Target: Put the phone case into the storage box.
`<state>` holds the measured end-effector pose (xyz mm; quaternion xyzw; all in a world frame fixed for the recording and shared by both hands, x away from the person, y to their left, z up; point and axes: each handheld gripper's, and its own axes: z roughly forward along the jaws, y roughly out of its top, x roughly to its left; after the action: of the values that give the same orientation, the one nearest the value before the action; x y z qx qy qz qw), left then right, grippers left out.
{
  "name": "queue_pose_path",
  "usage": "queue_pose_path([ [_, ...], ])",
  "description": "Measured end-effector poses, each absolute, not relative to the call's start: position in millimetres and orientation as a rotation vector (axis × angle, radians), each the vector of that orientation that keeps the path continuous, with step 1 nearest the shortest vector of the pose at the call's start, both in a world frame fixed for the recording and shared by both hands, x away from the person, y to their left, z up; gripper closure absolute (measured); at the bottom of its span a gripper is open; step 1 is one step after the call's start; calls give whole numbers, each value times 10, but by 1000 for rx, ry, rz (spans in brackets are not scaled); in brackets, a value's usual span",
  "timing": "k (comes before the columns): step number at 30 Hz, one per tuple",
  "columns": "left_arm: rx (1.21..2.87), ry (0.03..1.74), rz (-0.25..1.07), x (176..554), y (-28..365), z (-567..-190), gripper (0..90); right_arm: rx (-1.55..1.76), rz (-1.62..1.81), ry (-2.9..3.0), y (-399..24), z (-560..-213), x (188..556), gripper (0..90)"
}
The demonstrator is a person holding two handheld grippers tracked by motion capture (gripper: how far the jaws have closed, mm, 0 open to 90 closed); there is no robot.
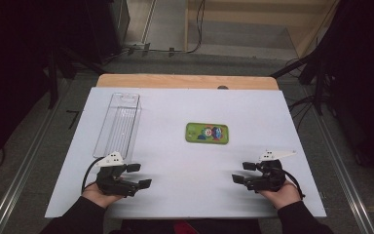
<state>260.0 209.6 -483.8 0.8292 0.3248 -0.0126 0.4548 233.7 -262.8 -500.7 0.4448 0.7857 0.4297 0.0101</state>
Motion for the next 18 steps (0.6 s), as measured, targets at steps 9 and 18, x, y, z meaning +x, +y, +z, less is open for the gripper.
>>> queue_pose_path([
  [9,2040,805,-36,2603,2097,-4839,213,1387,1331,2457,-2626,-5010,2339,226],
  [18,2040,802,-38,2603,2095,-4841,213,1385,1329,2459,-2627,-5011,2340,226],
])
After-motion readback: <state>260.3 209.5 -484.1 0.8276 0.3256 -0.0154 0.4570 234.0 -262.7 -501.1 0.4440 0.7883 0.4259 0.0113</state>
